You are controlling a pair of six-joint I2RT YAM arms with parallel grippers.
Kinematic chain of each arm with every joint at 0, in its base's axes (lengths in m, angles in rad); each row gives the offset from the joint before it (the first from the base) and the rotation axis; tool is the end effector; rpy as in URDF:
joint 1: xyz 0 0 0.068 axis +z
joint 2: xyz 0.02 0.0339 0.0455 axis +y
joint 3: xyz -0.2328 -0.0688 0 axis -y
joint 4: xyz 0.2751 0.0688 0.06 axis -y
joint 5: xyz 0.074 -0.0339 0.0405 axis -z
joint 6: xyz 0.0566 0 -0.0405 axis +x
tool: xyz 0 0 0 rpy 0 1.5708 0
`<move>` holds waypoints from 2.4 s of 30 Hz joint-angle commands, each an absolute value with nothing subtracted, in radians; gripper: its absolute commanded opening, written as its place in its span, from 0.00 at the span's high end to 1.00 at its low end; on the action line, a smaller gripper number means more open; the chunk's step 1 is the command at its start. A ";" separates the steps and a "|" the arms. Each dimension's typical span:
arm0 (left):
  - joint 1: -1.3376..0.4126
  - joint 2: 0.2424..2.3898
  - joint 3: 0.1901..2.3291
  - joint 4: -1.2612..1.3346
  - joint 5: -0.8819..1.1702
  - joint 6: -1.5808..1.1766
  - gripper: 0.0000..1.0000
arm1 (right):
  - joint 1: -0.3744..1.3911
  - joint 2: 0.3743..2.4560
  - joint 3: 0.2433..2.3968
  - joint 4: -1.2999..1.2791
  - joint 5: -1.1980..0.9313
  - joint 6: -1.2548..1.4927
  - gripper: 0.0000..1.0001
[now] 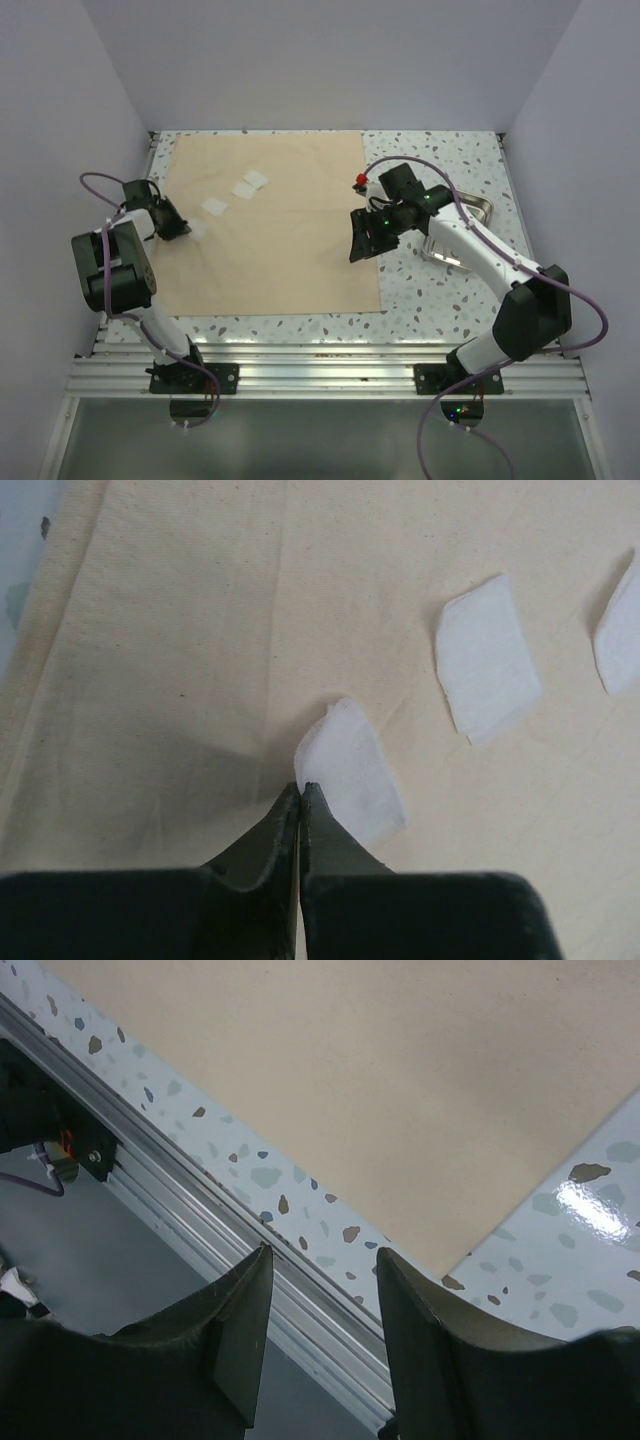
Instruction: Prepare the surgical pack
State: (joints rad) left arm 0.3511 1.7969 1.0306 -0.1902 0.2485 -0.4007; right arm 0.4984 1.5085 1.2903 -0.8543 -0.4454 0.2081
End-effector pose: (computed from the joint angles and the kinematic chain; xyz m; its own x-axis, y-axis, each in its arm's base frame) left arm 0.3675 0.1198 0.0875 -0.6284 -0.6328 -0.4523 -0.4837 0.7733 -0.4099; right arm 0.2930 0.1872 0.2350 -0.8814 -0.2674 -0.3894 -0.4396 0.7660 0.4690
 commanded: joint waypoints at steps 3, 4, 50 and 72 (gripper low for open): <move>0.362 1.729 1.091 -0.164 0.331 -0.413 1.00 | 0.502 1.514 1.331 -0.865 -0.460 0.192 0.50; 0.361 1.704 1.103 -0.158 0.350 -0.431 1.00 | 0.502 1.516 1.331 -0.865 -0.462 0.192 0.51; 0.360 2.020 1.269 0.019 0.753 -0.618 1.00 | 0.500 1.589 1.371 -0.894 -0.446 0.189 0.51; 0.365 2.048 1.302 -0.089 0.746 -0.557 1.00 | 0.500 1.601 1.376 -0.897 -0.448 0.190 0.51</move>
State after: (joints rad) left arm 0.3527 2.0430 1.2690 -0.0803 0.7292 -0.5831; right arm 0.4984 1.5917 1.3331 -0.8768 -0.4404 0.2035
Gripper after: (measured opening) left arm 0.009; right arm 0.492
